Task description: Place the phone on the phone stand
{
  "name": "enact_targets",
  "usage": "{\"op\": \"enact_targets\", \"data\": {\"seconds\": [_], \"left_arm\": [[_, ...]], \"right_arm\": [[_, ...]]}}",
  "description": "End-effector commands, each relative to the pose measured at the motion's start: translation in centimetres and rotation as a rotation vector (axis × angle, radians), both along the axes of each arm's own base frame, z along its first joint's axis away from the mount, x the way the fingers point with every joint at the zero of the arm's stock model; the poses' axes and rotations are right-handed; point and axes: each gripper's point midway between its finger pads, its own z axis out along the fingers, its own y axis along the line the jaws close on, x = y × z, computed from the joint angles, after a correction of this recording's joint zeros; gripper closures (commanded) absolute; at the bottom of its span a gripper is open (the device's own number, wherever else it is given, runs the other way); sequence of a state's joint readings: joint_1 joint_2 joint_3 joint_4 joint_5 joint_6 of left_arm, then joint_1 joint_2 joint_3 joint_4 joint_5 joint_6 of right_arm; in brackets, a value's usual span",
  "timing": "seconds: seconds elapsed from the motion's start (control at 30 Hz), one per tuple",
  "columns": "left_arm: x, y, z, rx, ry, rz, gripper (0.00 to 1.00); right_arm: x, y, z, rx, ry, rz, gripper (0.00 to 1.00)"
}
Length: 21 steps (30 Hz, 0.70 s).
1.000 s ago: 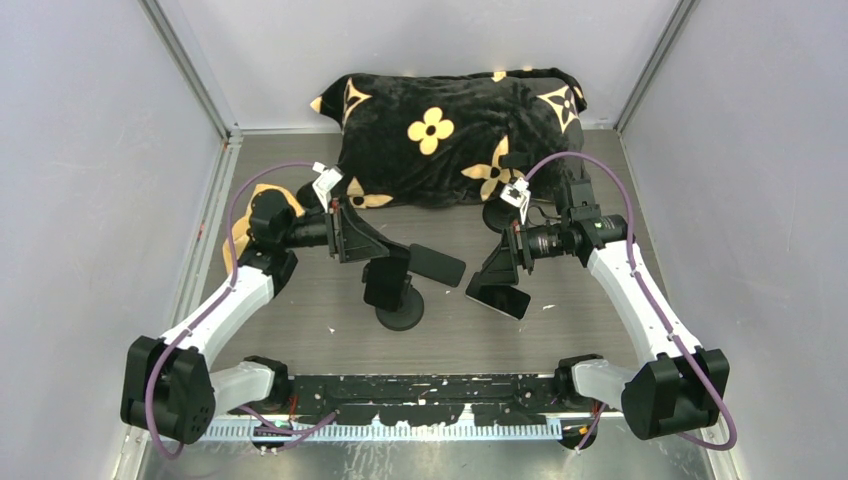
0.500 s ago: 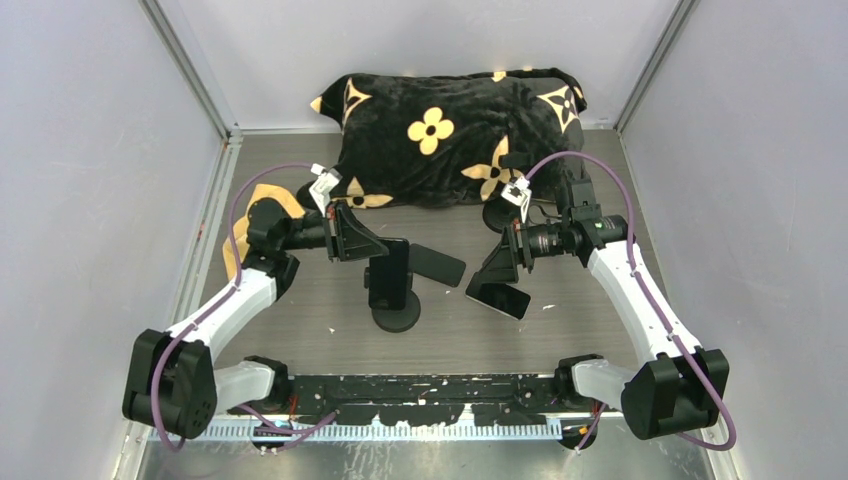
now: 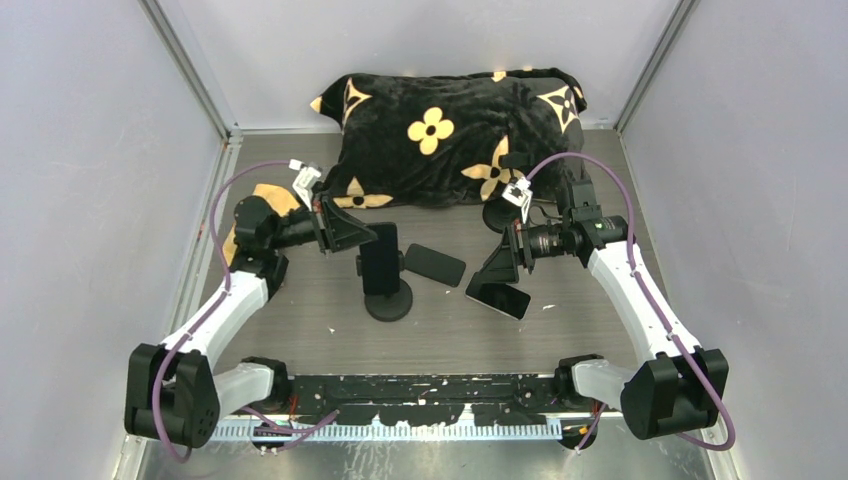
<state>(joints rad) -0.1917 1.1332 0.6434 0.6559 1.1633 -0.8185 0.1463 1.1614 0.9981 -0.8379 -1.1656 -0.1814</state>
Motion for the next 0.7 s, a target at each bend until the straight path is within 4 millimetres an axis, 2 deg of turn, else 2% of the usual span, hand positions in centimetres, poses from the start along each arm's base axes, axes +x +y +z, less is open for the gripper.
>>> {"op": "enact_targets", "data": {"seconds": [0.0, 0.13, 0.33, 0.47, 0.67], "left_arm": [[3.8, 2.7, 4.8, -0.025, -0.196, 0.232, 0.99], [6.3, 4.8, 6.0, -0.028, -0.236, 0.377, 0.99], [10.4, 8.0, 6.6, -0.013, -0.277, 0.608, 1.00], [13.0, 10.3, 6.7, -0.012, -0.290, 0.771, 1.00], [16.1, 13.4, 6.1, -0.005, -0.296, 0.916, 1.00]], "right_arm": [[-0.1, 0.0, 0.9, 0.024, -0.047, 0.004, 0.00], [-0.1, -0.1, 0.8, 0.023, -0.048, 0.002, 0.00], [-0.1, -0.1, 0.9, 0.025, -0.048, 0.001, 0.01], [-0.2, -0.2, 0.9, 0.025, -0.049, -0.002, 0.00], [-0.1, -0.3, 0.9, 0.025, -0.051, -0.007, 0.00]]}}
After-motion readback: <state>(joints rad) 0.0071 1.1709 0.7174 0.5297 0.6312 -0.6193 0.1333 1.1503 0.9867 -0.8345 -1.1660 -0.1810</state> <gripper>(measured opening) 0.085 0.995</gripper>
